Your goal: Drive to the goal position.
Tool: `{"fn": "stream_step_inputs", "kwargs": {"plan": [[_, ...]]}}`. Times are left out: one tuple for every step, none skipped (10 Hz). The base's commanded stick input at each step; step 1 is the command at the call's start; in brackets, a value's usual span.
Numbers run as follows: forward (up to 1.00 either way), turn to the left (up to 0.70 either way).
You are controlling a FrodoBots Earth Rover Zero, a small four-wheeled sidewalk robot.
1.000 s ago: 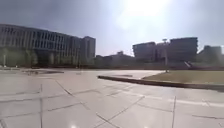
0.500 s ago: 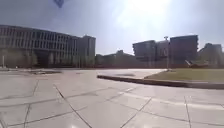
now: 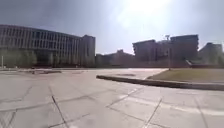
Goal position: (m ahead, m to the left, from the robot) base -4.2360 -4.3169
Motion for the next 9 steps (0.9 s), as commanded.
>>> {"fn": "stream_step_inputs", "kwargs": {"plan": [[0.7,0.01],[0.7,0.01],[0.7,0.01],[0.7,0.01],[0.7,0.01],[0.7,0.01],[0.7,0.01],[0.7,0.01],[0.7,0.01]]}}
